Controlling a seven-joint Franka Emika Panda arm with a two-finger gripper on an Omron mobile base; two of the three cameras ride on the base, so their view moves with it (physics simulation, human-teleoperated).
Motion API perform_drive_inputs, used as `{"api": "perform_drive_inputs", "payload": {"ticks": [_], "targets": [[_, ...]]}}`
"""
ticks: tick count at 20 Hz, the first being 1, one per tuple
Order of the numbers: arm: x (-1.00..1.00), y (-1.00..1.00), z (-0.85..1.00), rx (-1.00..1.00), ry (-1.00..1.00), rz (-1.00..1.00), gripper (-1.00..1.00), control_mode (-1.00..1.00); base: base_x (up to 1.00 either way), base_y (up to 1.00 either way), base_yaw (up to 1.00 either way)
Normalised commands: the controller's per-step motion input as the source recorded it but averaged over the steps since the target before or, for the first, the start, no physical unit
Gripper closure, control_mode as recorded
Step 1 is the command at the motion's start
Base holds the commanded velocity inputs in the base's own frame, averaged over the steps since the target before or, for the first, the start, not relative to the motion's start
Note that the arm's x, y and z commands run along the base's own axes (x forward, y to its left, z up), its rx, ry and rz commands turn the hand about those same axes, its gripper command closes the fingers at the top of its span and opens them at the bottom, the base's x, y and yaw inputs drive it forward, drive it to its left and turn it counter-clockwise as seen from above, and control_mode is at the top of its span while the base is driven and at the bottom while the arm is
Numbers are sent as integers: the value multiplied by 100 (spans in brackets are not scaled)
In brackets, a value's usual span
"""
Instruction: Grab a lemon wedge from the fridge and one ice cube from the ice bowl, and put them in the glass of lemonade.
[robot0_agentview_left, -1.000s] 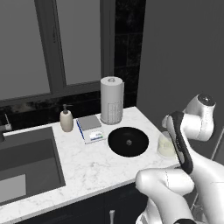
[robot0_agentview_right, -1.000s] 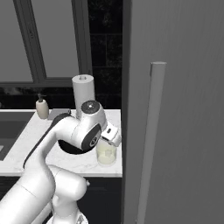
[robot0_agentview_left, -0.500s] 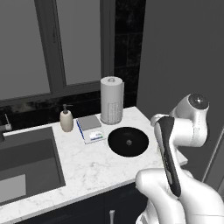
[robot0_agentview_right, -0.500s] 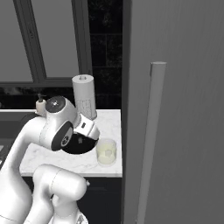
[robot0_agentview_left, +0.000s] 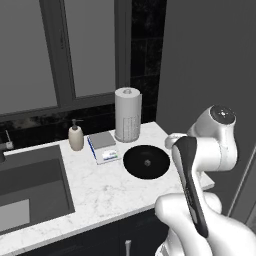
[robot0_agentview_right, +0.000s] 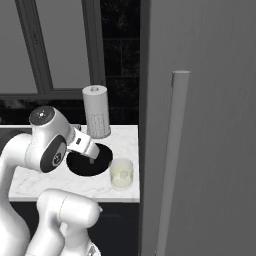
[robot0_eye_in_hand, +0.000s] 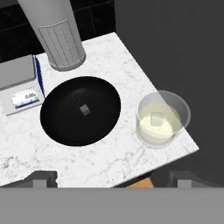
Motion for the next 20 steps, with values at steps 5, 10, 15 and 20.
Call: {"api": "perform_drive_inputs", "payload": {"ticks": [5, 10, 15, 20], "targets": [[-6, 4, 0, 0, 2, 0, -100, -100, 0, 0, 0], [-3, 0, 0, 0, 0, 0, -100, 100, -58, 0, -1], [0, 0, 0, 0, 0, 0, -100, 100, -97, 0, -12], [0, 0, 0, 0, 0, 0, -100, 100, -46, -16, -5]]}}
